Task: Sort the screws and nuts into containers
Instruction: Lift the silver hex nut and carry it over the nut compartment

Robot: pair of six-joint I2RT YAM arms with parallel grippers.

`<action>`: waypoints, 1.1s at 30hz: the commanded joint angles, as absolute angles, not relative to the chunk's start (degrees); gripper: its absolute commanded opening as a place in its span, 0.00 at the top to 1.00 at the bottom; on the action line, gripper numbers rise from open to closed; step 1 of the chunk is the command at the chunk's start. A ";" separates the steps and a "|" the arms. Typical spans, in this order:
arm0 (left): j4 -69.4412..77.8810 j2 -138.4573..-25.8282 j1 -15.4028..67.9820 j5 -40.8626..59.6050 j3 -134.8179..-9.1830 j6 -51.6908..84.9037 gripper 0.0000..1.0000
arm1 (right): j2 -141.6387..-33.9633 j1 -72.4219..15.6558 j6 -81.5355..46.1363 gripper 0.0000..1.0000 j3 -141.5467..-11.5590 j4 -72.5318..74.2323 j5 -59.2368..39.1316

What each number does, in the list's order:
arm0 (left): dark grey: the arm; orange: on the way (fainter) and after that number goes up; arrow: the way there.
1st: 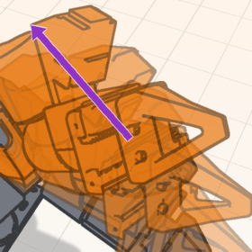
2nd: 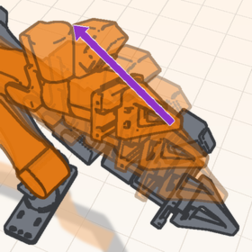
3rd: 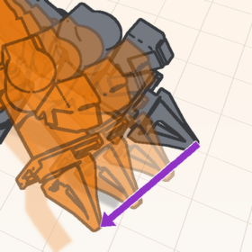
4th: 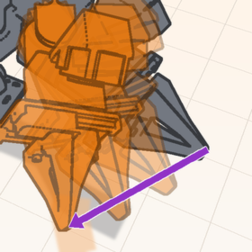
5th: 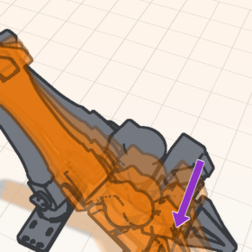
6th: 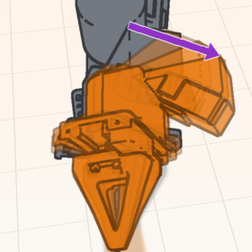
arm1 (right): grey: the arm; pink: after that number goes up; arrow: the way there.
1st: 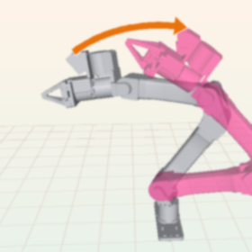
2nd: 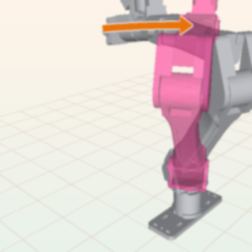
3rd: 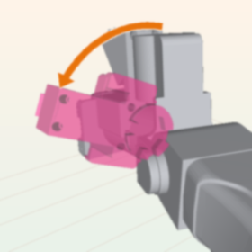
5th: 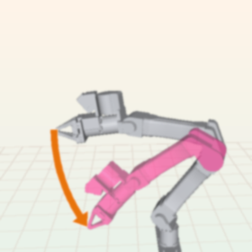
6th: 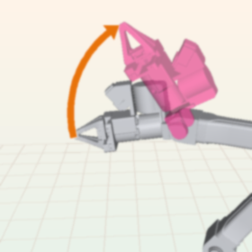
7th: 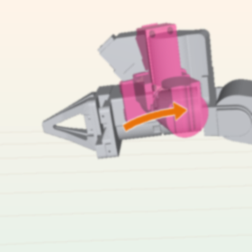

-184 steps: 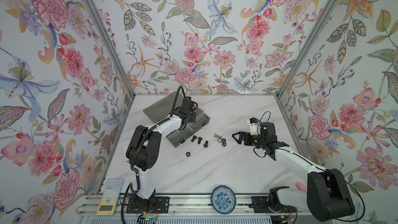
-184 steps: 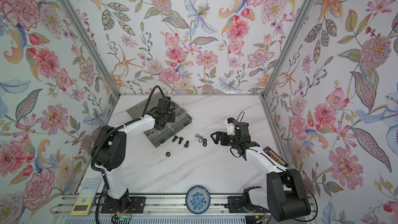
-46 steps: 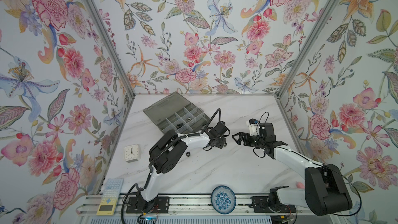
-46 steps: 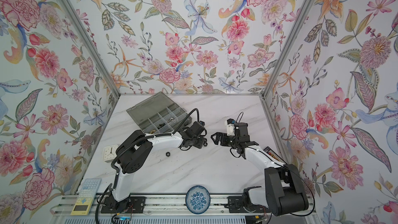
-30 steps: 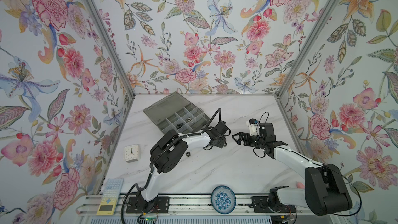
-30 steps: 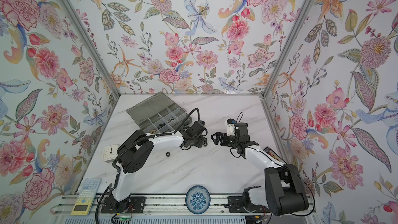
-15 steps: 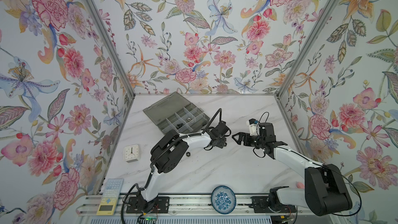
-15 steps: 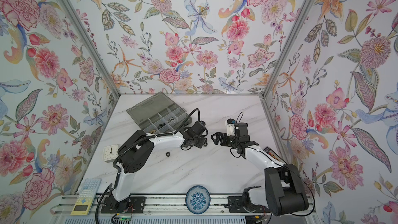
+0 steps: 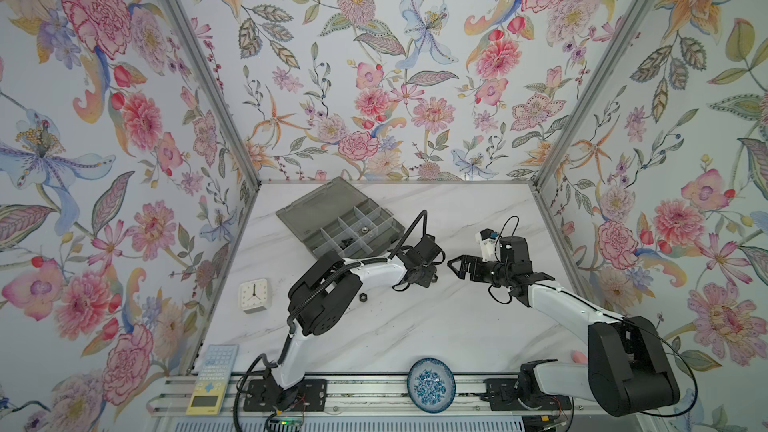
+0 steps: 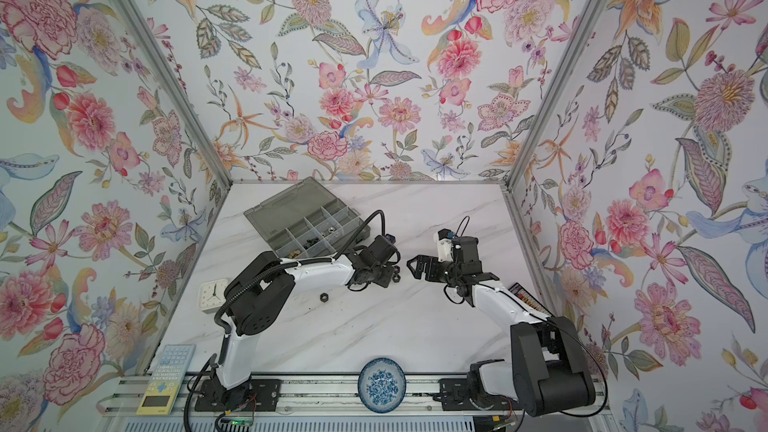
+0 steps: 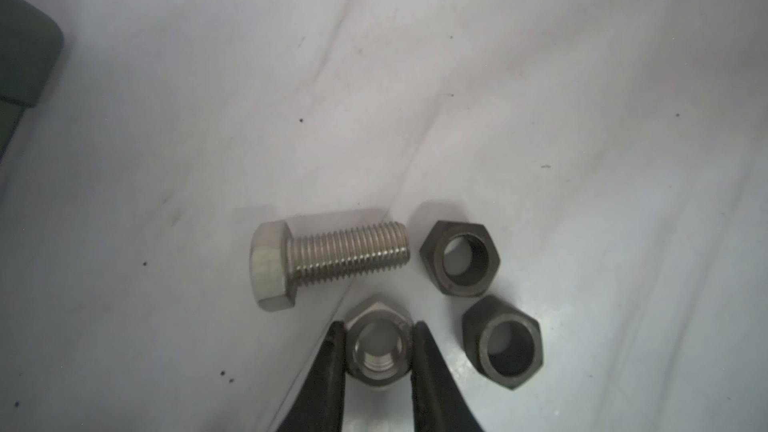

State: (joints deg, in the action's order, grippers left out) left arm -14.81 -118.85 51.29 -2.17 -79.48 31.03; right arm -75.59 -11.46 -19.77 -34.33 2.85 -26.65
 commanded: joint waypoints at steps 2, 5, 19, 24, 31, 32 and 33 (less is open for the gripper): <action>-15.83 -112.23 50.83 -3.95 -78.41 29.49 0.94 | -75.76 -10.97 -19.71 0.01 -33.75 3.97 -27.64; -16.25 -109.53 49.17 -4.21 -78.15 28.36 0.94 | -76.07 -10.99 -19.94 0.01 -33.75 4.19 -27.90; -18.24 -105.01 33.85 -4.78 -80.95 21.40 1.00 | -75.41 -11.07 -20.22 0.01 -33.49 4.08 -27.78; -15.56 -105.68 28.38 -3.48 -80.68 21.27 1.00 | -75.54 -11.07 -20.31 0.01 -33.75 3.79 -27.78; -14.37 -108.30 24.68 -3.09 -81.24 20.89 1.00 | -75.60 -11.07 -20.35 0.01 -33.84 3.77 -27.95; -14.41 -108.89 24.32 -2.84 -81.39 20.87 1.00 | -75.64 -11.07 -20.31 0.01 -33.75 3.73 -27.94; -14.49 -109.51 24.10 -2.73 -81.52 20.70 1.00 | -75.59 -11.07 -20.32 0.01 -33.75 3.77 -27.95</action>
